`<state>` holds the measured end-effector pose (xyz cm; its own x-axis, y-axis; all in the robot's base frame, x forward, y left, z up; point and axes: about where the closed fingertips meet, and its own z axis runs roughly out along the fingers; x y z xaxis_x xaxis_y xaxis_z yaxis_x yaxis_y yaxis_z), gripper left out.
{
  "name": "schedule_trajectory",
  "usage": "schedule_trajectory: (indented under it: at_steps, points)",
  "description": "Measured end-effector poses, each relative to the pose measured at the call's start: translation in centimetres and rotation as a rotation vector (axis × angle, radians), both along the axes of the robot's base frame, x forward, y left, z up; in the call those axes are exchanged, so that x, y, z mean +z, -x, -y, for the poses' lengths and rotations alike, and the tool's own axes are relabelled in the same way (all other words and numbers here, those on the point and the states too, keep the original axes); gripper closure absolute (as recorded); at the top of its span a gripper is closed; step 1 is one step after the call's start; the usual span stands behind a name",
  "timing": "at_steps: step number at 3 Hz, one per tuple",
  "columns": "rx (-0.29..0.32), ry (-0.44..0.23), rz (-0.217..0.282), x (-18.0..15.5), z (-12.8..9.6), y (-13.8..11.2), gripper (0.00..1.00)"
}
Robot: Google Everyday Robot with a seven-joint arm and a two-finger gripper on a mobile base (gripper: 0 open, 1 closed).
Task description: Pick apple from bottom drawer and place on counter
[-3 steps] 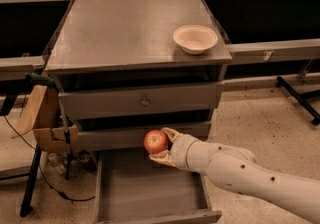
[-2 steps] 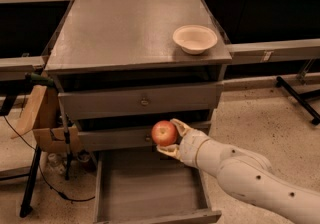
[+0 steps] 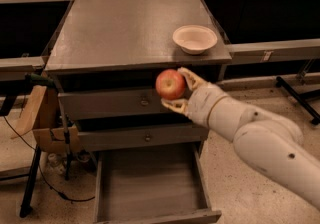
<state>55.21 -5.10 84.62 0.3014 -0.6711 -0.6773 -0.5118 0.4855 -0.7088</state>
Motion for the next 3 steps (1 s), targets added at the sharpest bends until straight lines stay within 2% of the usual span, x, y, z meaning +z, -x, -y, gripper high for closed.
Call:
schedule_trajectory:
  at_steps: [1, 2, 3]
  points:
    - [0.022, 0.009, 0.062, 6.2, 0.1, -2.7, 1.00]
    - [0.052, -0.013, 0.086, 10.2, -0.2, -7.0, 1.00]
    - [0.096, -0.048, 0.086, 11.6, -0.8, -12.3, 1.00]
